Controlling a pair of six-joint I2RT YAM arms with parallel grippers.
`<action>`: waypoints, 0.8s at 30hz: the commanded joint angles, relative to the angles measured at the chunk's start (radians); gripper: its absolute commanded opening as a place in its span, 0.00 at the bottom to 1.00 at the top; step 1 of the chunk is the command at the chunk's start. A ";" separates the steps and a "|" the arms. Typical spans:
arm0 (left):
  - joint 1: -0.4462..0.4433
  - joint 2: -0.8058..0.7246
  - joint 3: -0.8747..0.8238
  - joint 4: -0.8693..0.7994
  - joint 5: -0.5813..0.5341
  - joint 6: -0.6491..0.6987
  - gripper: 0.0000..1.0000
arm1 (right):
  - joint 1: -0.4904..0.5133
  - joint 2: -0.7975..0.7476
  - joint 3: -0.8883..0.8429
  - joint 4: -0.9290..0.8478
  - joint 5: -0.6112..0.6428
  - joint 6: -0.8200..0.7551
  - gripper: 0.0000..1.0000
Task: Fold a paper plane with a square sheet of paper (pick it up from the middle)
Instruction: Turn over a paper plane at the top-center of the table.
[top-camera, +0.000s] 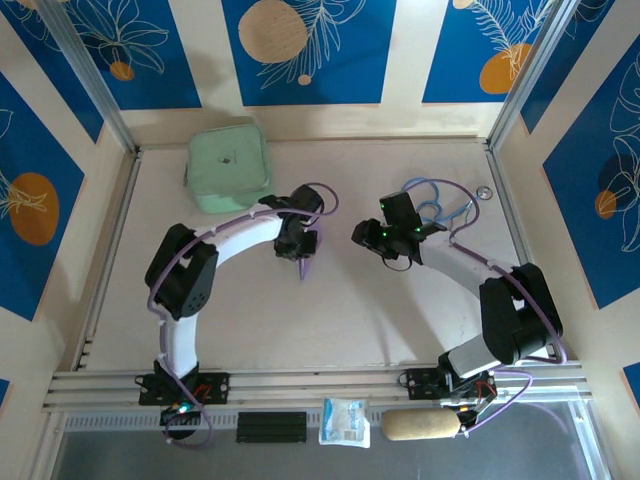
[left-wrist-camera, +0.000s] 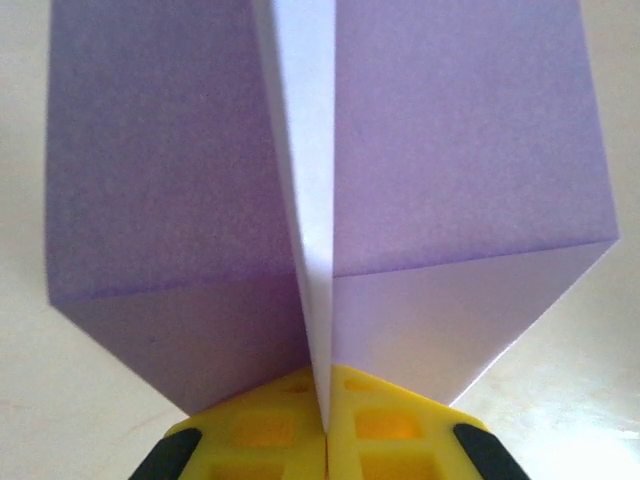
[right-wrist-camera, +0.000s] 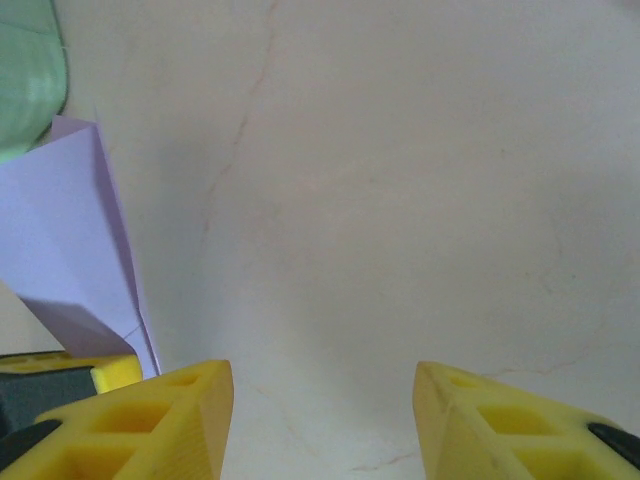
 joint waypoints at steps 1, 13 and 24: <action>0.007 0.037 0.052 -0.123 -0.054 0.046 0.09 | -0.009 -0.025 -0.020 -0.011 0.006 -0.012 0.51; 0.007 0.097 0.076 -0.116 -0.021 0.029 0.15 | -0.027 -0.022 -0.033 -0.002 -0.031 -0.009 0.51; 0.008 0.124 0.068 -0.097 0.006 0.010 0.16 | -0.028 -0.022 -0.030 -0.003 -0.040 -0.007 0.50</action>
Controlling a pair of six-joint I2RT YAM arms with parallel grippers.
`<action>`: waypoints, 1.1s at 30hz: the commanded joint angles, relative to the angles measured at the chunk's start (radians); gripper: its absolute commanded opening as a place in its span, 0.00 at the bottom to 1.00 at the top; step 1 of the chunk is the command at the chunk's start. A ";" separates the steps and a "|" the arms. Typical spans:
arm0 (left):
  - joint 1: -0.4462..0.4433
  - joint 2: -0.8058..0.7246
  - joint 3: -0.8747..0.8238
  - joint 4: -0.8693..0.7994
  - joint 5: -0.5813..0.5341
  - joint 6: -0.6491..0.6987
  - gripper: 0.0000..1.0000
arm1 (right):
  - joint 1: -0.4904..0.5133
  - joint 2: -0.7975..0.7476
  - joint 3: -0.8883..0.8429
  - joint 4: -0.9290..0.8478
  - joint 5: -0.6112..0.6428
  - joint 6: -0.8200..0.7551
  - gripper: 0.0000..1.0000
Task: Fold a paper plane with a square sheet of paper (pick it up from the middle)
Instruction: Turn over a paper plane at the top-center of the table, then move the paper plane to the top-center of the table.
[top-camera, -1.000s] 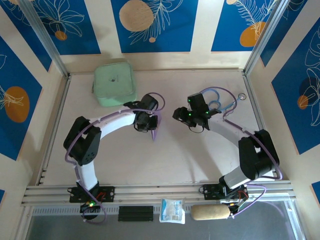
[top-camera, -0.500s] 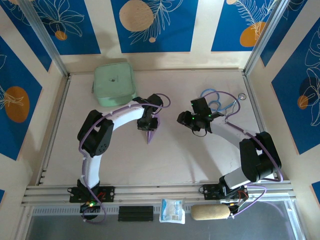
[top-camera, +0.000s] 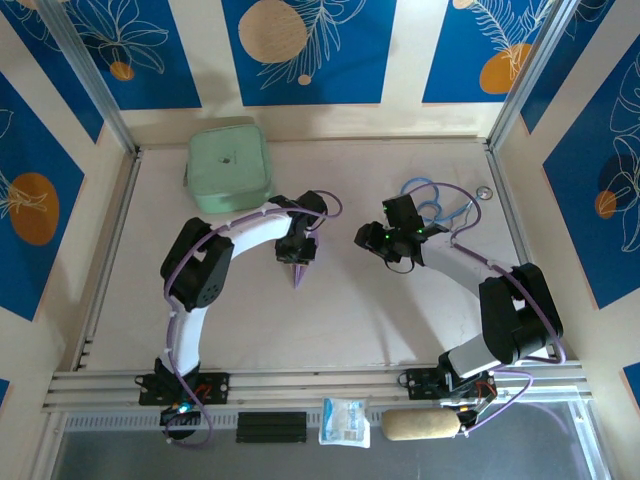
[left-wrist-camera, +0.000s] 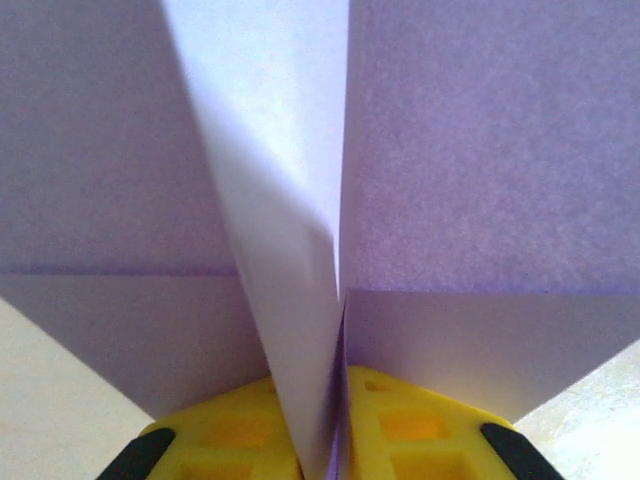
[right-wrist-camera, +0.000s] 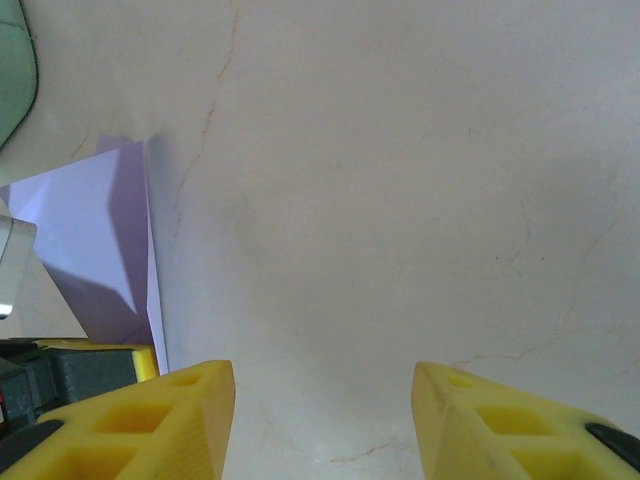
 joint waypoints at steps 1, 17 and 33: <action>0.007 0.030 0.016 -0.018 0.019 -0.015 0.17 | -0.006 -0.021 -0.009 -0.001 -0.021 -0.006 0.50; 0.005 0.041 -0.054 0.045 0.001 -0.094 0.28 | -0.006 -0.009 -0.010 0.000 -0.033 -0.005 0.50; 0.032 0.201 0.274 0.072 -0.096 -0.119 0.29 | -0.013 -0.058 -0.006 -0.034 0.014 -0.033 0.51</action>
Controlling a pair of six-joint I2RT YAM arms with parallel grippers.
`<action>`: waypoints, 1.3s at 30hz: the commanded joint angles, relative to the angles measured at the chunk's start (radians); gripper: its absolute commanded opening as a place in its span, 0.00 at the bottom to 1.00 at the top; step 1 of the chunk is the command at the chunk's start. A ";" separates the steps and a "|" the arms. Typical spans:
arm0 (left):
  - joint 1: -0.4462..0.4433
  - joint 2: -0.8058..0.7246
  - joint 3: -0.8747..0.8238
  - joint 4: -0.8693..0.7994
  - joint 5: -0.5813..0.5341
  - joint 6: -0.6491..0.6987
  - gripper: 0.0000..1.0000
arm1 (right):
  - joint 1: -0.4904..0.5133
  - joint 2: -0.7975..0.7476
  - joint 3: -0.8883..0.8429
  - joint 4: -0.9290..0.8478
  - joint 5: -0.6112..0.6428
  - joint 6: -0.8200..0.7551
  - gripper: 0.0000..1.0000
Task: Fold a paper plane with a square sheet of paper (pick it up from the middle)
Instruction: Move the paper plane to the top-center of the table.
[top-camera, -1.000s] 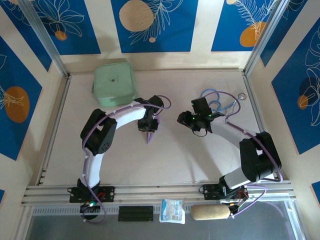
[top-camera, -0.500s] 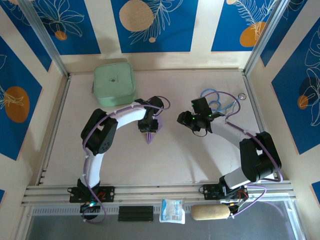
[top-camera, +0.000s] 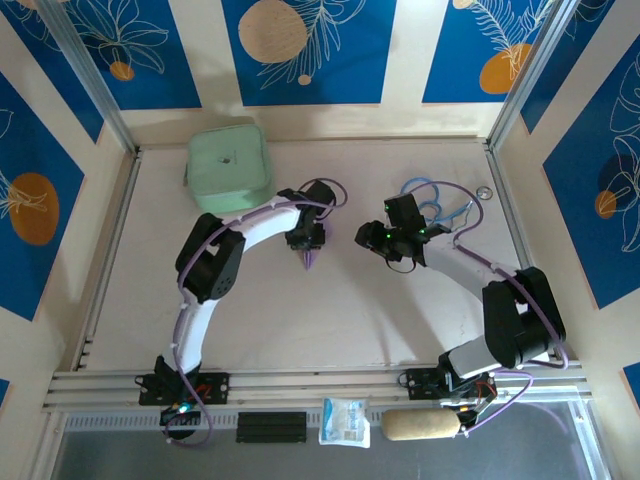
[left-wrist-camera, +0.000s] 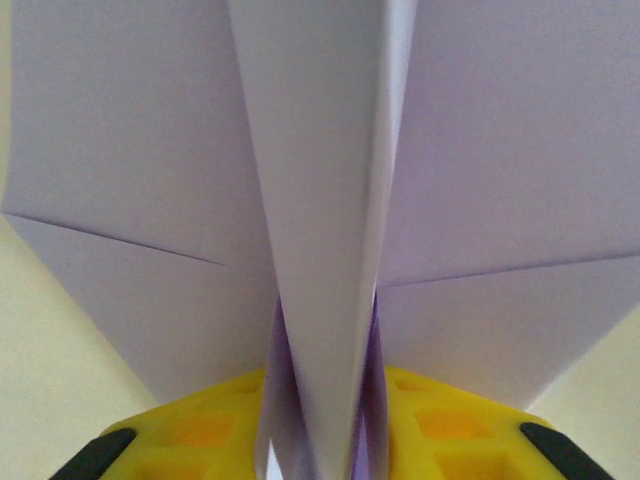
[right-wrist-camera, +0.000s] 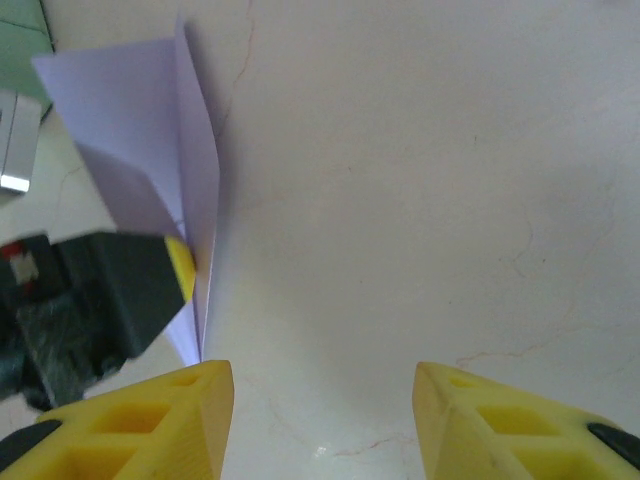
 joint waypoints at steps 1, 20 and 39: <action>0.025 0.069 0.097 -0.001 -0.028 -0.014 0.30 | -0.009 -0.030 -0.009 -0.026 0.015 -0.020 0.51; 0.025 0.258 0.277 -0.110 -0.148 0.008 0.41 | -0.017 -0.044 -0.013 -0.033 0.018 -0.021 0.51; 0.021 0.192 0.374 -0.108 -0.127 0.029 0.48 | -0.017 -0.039 0.013 -0.046 0.027 -0.025 0.52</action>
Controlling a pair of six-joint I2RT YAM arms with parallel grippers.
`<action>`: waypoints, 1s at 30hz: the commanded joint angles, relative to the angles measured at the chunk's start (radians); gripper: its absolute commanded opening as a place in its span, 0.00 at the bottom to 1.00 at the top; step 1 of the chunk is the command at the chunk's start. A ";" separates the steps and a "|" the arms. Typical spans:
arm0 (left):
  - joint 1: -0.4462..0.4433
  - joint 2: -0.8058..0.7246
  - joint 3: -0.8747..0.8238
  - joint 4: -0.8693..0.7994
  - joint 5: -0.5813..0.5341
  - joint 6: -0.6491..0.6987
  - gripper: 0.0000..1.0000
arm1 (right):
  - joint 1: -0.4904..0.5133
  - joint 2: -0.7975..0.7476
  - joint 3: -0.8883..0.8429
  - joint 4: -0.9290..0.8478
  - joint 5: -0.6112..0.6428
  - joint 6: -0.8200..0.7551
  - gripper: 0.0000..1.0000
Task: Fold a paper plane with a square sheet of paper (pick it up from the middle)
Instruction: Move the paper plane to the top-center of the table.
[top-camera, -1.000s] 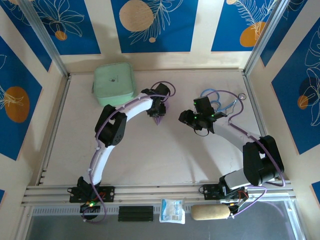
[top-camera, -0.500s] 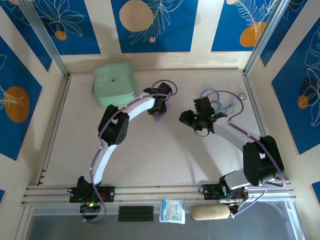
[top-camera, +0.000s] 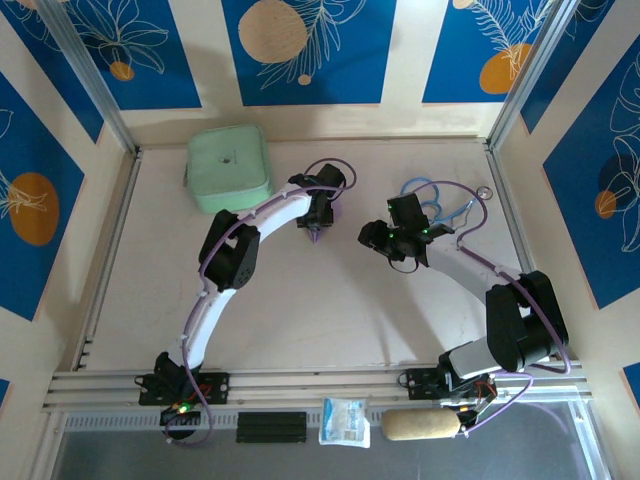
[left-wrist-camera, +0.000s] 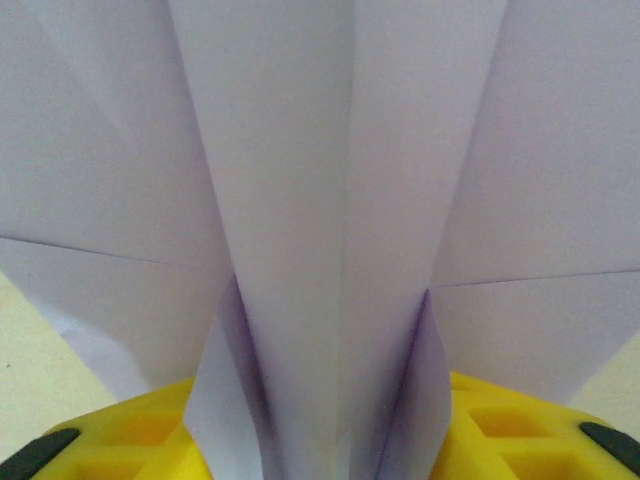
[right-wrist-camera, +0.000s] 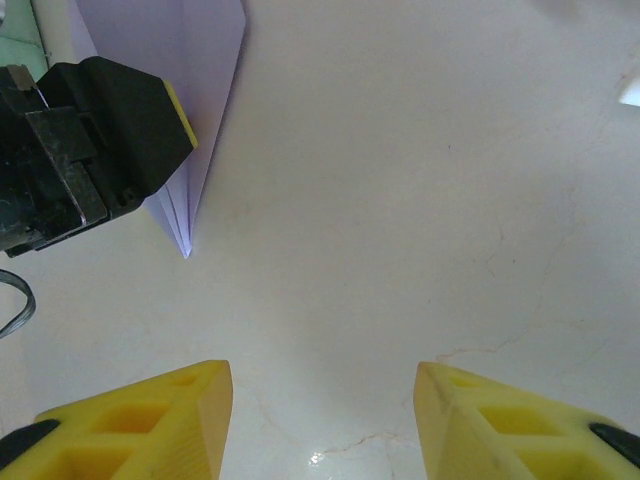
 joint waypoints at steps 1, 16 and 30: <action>0.004 -0.038 0.025 -0.032 0.011 0.020 0.50 | -0.006 -0.022 0.016 -0.025 0.014 -0.019 0.52; 0.013 -0.347 -0.160 0.095 -0.042 -0.014 0.59 | -0.035 -0.094 0.092 -0.089 0.087 -0.091 0.62; 0.181 -1.018 -0.956 0.551 -0.390 0.160 0.99 | -0.146 -0.244 0.037 0.055 0.421 -0.426 1.00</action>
